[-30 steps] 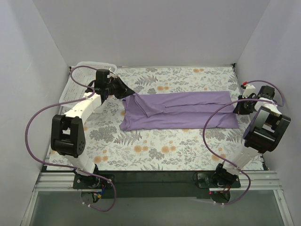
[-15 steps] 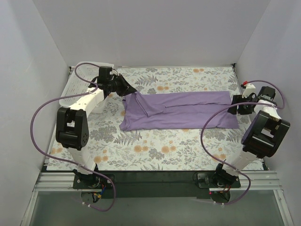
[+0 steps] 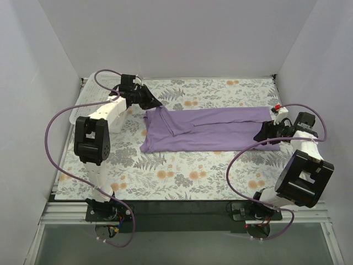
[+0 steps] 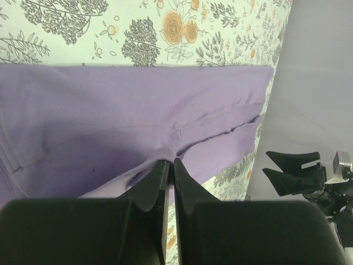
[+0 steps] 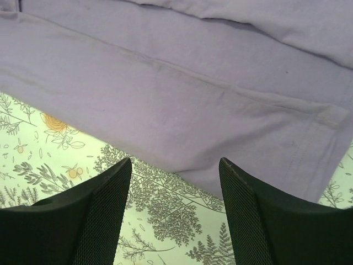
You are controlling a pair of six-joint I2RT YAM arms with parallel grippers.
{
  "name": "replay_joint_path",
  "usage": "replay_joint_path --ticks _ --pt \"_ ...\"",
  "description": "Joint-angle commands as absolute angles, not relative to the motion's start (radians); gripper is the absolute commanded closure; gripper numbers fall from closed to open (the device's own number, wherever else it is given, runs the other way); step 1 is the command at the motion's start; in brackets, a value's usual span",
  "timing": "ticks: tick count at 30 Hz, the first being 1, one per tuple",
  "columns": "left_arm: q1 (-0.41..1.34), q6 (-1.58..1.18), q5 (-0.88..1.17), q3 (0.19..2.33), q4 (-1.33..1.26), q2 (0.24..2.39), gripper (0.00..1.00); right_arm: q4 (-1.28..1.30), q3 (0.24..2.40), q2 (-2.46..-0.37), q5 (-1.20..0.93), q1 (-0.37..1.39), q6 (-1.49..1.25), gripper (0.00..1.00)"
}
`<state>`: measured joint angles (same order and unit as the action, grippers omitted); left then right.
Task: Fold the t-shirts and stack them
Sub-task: Fold the tshirt
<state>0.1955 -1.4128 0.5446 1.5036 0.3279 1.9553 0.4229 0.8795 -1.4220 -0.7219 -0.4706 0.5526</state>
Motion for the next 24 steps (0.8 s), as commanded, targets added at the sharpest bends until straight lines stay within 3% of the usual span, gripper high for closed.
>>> replay_joint_path --ticks 1,7,9,10,13,18,21,22,23,24 --pt "0.189 -1.385 0.543 1.586 0.379 1.983 1.00 0.440 0.874 -1.381 -0.773 -0.466 0.581 0.28" --pt "0.189 -1.378 0.523 1.669 0.428 2.072 1.00 0.443 0.858 -1.350 -0.785 -0.453 0.581 0.28" --pt "0.189 -1.371 0.508 1.704 0.471 2.110 0.84 0.449 0.854 -1.341 -0.785 -0.446 0.587 0.28" --pt "0.189 -1.358 0.497 1.727 0.489 2.123 0.63 0.454 0.853 -1.338 -0.784 -0.434 0.601 0.28" --pt "0.189 -1.306 0.439 1.854 0.555 2.129 0.42 0.488 0.856 -1.312 -0.773 -0.376 0.652 0.28" --pt "0.189 -1.206 0.333 1.951 0.571 1.941 0.38 0.626 0.885 -1.278 -0.848 -0.243 0.820 0.28" --pt "0.187 -1.122 0.275 1.760 0.523 1.706 0.34 0.673 0.888 -1.243 -0.865 -0.106 0.952 0.28" --pt "0.187 -1.106 0.252 1.682 0.502 1.631 0.27 0.673 0.882 -1.230 -0.859 -0.024 1.007 0.28" --pt "0.186 -1.103 0.221 1.572 0.471 1.552 0.10 0.667 0.877 -1.214 -0.850 0.027 1.029 0.27" --pt "0.176 -1.103 0.207 1.387 0.419 1.396 0.05 0.660 0.879 -1.210 -0.835 0.072 1.052 0.28"
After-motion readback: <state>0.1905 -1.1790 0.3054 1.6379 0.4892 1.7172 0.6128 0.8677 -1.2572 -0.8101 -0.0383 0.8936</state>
